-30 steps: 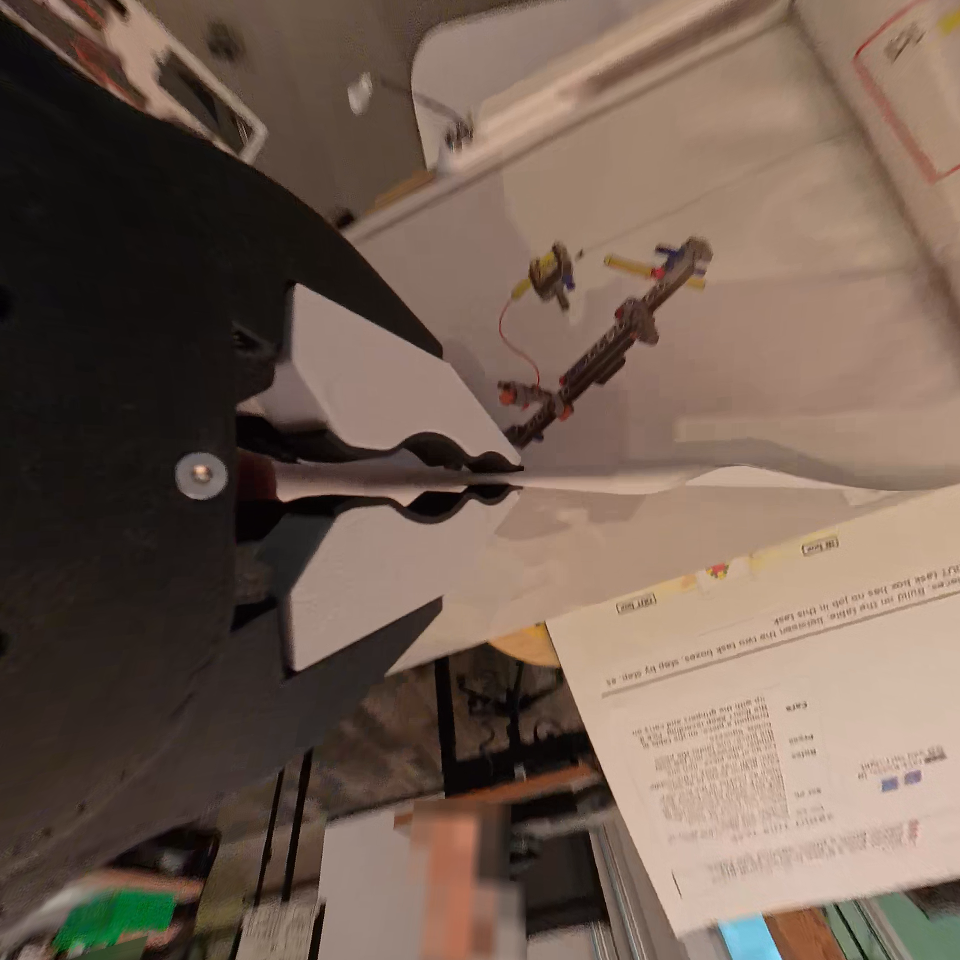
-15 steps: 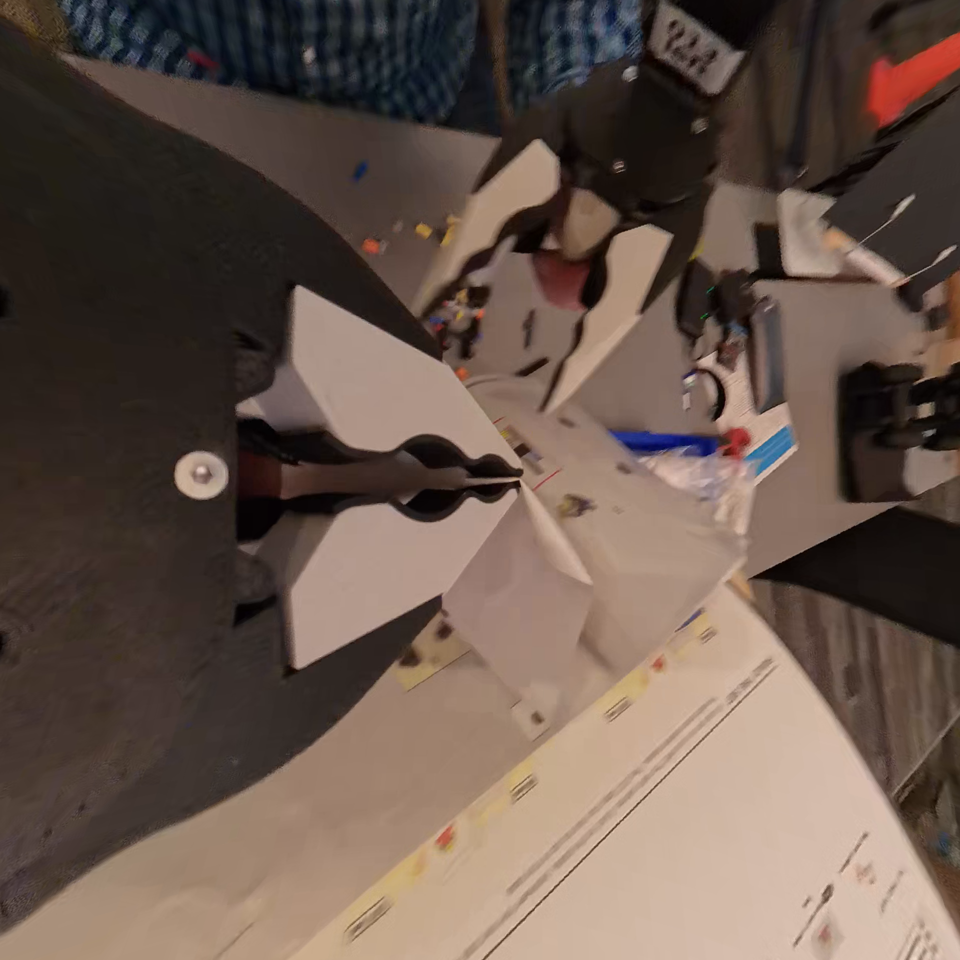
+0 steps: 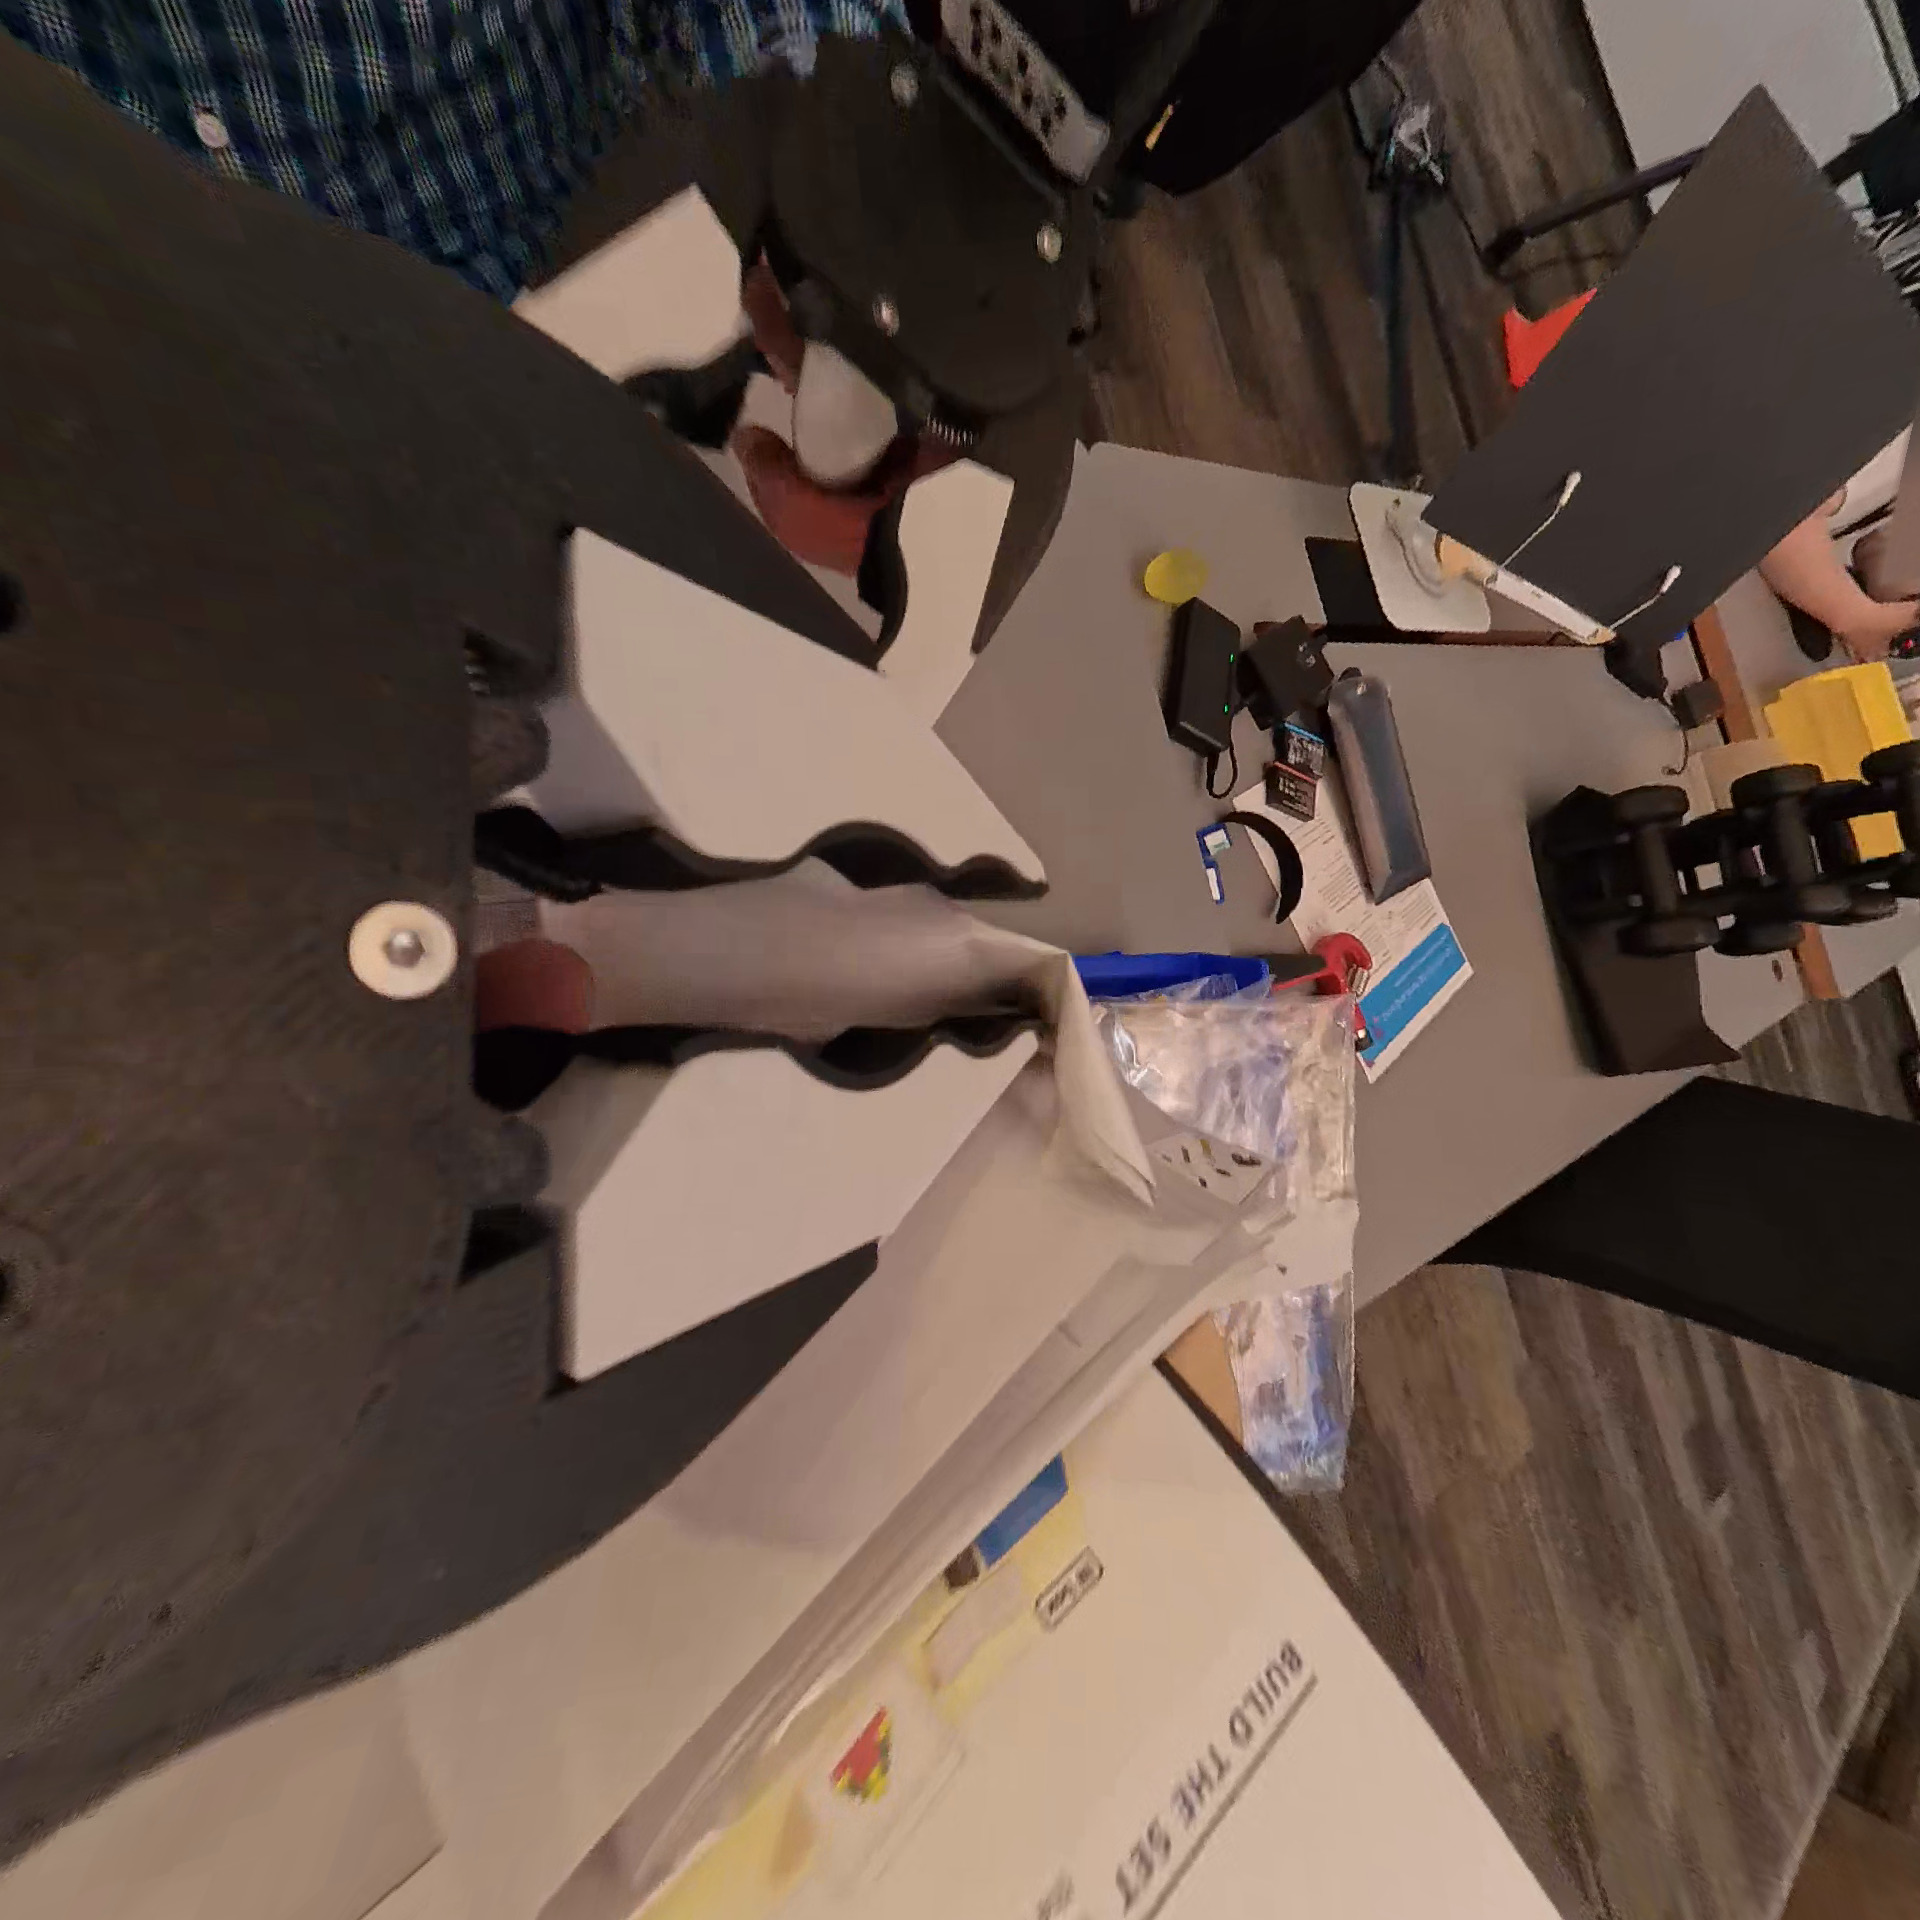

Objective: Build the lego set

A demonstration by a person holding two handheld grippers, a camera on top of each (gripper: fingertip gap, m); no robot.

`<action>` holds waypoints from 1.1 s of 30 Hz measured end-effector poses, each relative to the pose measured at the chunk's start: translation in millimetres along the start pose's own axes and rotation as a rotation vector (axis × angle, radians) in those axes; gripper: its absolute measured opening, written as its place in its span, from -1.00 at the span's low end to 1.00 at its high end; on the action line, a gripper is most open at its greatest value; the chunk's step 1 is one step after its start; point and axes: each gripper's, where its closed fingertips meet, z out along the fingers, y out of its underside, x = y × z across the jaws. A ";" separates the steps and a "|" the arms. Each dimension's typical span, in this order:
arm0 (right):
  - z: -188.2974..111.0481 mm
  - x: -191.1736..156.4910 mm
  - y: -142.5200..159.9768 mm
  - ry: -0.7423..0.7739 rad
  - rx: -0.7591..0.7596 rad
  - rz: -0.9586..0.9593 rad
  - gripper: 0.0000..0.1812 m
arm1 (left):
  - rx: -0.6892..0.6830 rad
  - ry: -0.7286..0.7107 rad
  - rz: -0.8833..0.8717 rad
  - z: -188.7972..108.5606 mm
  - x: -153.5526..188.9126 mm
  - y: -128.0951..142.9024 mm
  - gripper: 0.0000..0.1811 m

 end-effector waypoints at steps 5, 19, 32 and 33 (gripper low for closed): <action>6.8 3.4 1.7 -0.066 0.046 0.092 -0.54 | 0.029 0.032 -0.066 2.2 -20.7 12.0 -0.67; -37.0 -21.1 -4.9 -0.083 0.141 0.008 -0.40 | 0.108 0.128 -0.116 -10.1 -37.6 16.7 -0.90; -21.9 -45.7 3.2 -0.146 0.140 0.154 -0.99 | 0.074 0.058 0.020 -5.6 -33.7 22.6 -0.89; -20.9 -44.5 3.6 -0.132 0.139 0.146 -1.00 | 0.074 0.071 0.025 -6.1 -32.4 23.4 -0.81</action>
